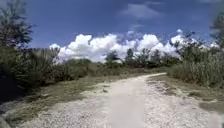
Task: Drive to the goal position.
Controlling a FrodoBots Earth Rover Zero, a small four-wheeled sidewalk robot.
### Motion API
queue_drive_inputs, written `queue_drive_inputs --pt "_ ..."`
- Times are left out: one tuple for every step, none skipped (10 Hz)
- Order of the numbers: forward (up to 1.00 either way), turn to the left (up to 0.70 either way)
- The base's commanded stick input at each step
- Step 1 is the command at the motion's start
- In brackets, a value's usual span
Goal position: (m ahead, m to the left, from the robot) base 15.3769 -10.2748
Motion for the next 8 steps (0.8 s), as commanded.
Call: queue_drive_inputs --pt "0.50 0.00" --pt "0.50 0.00" --pt "0.50 0.00" --pt "0.50 0.00" --pt "0.50 0.00" --pt "0.50 0.00" --pt "0.50 0.00" --pt "0.50 0.00"
